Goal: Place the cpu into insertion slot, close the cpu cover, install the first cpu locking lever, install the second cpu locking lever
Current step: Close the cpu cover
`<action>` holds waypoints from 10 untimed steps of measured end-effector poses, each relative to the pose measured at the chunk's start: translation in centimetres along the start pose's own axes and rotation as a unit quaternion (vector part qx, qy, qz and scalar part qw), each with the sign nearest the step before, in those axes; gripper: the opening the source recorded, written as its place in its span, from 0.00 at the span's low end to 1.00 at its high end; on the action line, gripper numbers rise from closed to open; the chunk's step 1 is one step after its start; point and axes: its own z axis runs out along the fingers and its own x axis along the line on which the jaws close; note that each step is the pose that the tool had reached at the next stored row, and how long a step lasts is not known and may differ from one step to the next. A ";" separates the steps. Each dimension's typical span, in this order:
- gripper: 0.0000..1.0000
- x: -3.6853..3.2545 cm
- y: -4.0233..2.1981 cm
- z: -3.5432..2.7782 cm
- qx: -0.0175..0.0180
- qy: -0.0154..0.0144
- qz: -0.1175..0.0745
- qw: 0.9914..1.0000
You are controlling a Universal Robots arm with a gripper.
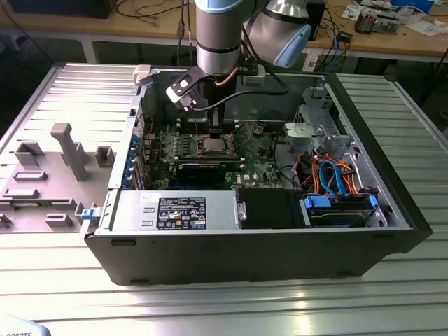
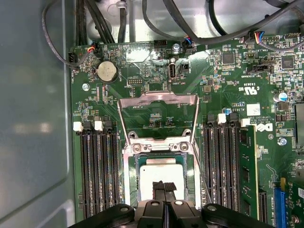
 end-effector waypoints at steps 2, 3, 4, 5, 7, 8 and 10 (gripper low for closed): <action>0.11 0.00 0.00 0.00 0.000 0.000 0.000 1.000; 0.11 0.00 0.00 0.00 0.000 0.000 0.000 1.000; 0.11 0.00 0.00 0.00 0.000 0.000 -0.006 1.000; 0.11 0.00 0.00 0.00 0.000 0.000 -0.006 1.000; 0.11 0.00 0.00 0.01 0.000 0.000 -0.009 1.000; 0.11 0.00 0.00 0.00 0.000 0.000 -0.011 1.000; 0.11 0.00 0.00 -0.01 0.000 0.000 -0.011 1.000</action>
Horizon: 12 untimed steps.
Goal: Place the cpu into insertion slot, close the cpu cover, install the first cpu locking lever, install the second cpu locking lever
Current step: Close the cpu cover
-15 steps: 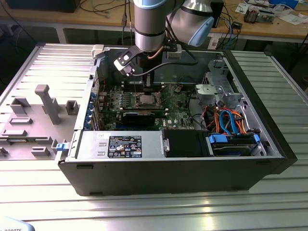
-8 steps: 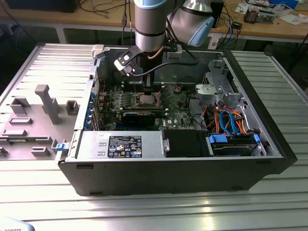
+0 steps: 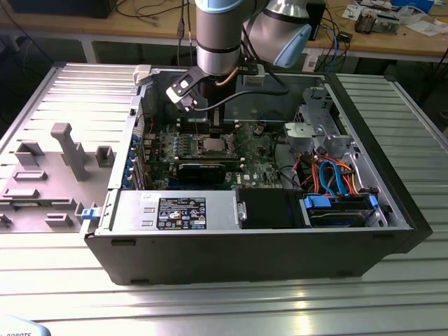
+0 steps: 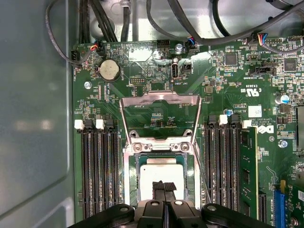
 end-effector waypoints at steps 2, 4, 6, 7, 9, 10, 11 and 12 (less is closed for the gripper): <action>0.11 0.00 0.00 -0.05 0.000 0.000 0.000 1.000; 0.11 0.00 0.00 -0.13 0.000 0.000 0.000 1.000; 0.11 0.01 0.00 -0.23 0.000 0.000 0.000 1.000; 0.11 0.01 0.00 -0.25 0.000 0.000 0.000 1.000; 0.11 0.01 0.01 -0.28 0.000 0.000 0.000 1.000; 0.11 0.01 0.00 -0.29 0.000 0.000 0.000 1.000; 0.11 0.01 0.01 -0.30 0.000 0.000 0.000 1.000; 0.11 0.01 0.01 -0.30 0.000 0.000 0.000 1.000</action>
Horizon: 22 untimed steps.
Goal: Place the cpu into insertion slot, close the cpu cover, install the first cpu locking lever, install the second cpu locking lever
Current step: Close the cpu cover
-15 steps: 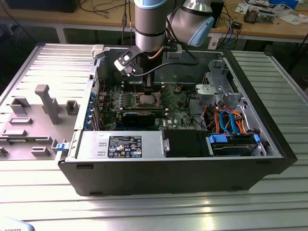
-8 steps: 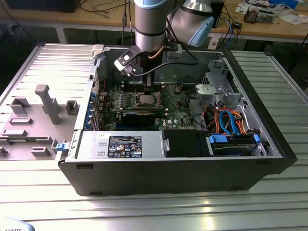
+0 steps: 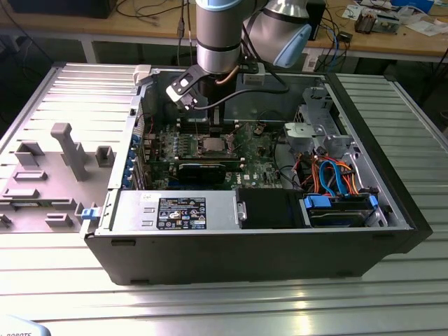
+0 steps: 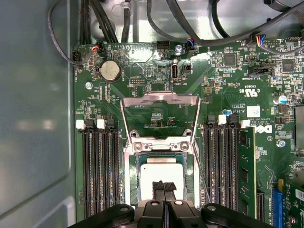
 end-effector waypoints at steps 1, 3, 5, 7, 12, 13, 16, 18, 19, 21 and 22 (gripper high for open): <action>0.11 0.00 0.00 0.00 0.000 0.000 0.000 1.000; 0.11 0.00 0.00 -0.07 0.000 0.000 0.000 1.000; 0.11 0.00 0.00 -0.07 0.000 0.000 0.000 1.000; 0.11 0.00 0.00 -0.08 0.000 0.000 0.000 1.000; 0.11 0.01 0.00 -0.18 0.000 0.000 0.000 1.000; 0.11 0.01 0.00 -0.18 0.000 0.000 0.000 1.000; 0.11 0.00 0.00 -0.22 0.000 0.000 0.000 1.000; 0.11 0.01 0.00 -0.29 0.000 0.000 0.000 1.000; 0.11 0.01 0.00 -0.34 0.000 0.000 0.000 1.000; 0.11 0.01 0.01 -0.36 0.000 0.000 0.000 1.000; 0.11 0.01 0.01 -0.38 0.000 0.000 0.000 1.000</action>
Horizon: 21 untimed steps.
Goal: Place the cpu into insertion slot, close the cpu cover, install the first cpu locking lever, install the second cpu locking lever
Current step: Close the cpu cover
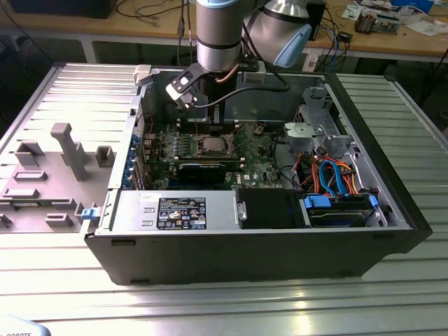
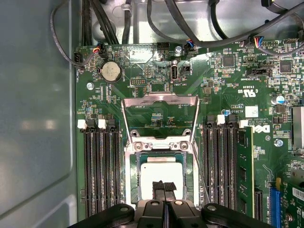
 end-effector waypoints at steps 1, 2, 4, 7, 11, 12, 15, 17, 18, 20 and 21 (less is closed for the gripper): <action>0.11 0.00 0.00 -0.03 0.000 0.000 0.000 1.000; 0.11 0.00 0.00 -0.06 0.000 0.000 0.000 1.000; 0.11 0.00 0.00 -0.10 0.000 0.000 0.000 1.000; 0.11 0.01 0.01 -0.26 0.000 0.000 0.000 1.000; 0.11 0.01 0.01 -0.31 0.000 0.000 0.000 1.000; 0.11 0.01 0.01 -0.31 0.000 0.000 0.000 1.000; 0.11 0.01 0.01 -0.31 0.000 0.000 0.000 1.000; 0.11 0.01 0.01 -0.34 0.000 0.000 0.000 1.000; 0.11 0.01 0.00 -0.42 0.000 0.000 0.000 1.000; 0.11 0.02 0.01 -0.59 0.000 0.000 0.000 1.000; 0.11 0.02 0.01 -0.68 0.000 0.000 0.000 1.000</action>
